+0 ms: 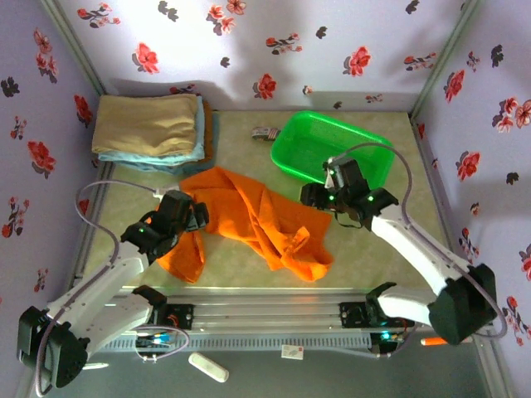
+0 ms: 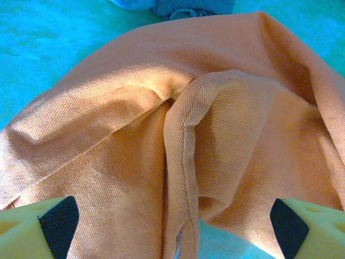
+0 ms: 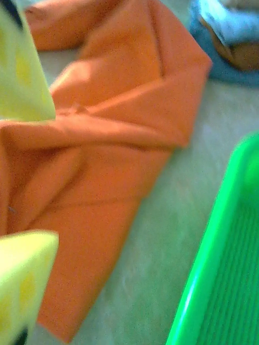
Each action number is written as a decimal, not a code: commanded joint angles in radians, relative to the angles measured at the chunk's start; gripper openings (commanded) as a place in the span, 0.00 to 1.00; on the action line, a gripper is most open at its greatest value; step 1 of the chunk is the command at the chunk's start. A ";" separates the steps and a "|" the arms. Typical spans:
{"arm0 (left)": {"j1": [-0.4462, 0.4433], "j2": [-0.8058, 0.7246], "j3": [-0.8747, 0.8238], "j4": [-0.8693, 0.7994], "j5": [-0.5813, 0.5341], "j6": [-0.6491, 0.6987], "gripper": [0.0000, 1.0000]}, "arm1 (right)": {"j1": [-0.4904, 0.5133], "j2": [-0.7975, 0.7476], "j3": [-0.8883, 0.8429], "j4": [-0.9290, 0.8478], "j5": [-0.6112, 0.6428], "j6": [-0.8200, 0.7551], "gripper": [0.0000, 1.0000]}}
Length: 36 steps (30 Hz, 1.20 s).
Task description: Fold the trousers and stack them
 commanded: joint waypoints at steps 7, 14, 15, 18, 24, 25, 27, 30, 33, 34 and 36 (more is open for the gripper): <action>0.001 -0.013 -0.016 0.014 -0.002 -0.012 0.96 | -0.058 0.346 0.083 0.123 0.069 0.018 0.14; 0.013 -0.004 -0.005 0.019 -0.001 0.016 0.97 | -0.315 0.403 0.133 0.158 0.220 0.072 0.00; 0.015 -0.002 -0.003 0.018 -0.001 0.019 0.97 | -0.348 0.410 0.151 0.150 0.244 0.069 0.00; 0.019 0.002 -0.001 0.028 0.001 0.026 0.97 | -0.431 0.452 0.220 0.114 0.300 0.061 0.00; 0.023 0.018 0.005 0.032 0.006 0.031 0.98 | -0.440 0.413 0.229 0.080 0.192 0.051 0.00; 0.023 0.020 0.006 0.027 0.007 0.031 0.98 | -0.421 0.371 0.196 0.086 0.175 0.053 0.00; 0.026 0.021 0.008 0.000 -0.005 0.010 0.99 | -0.376 0.270 0.121 0.091 0.134 0.058 0.08; 0.044 0.023 0.009 -0.086 -0.051 -0.080 1.00 | -0.272 0.115 -0.007 0.078 0.075 0.075 0.48; 0.068 0.020 -0.026 -0.139 -0.054 -0.169 1.00 | -0.167 0.008 -0.143 0.088 0.011 0.109 0.64; 0.070 0.019 -0.048 -0.121 -0.033 -0.178 1.00 | -0.143 -0.005 -0.180 0.093 -0.019 0.120 0.68; 0.070 0.023 -0.090 -0.074 0.013 -0.179 0.99 | -0.111 -0.007 -0.233 0.096 -0.040 0.154 0.68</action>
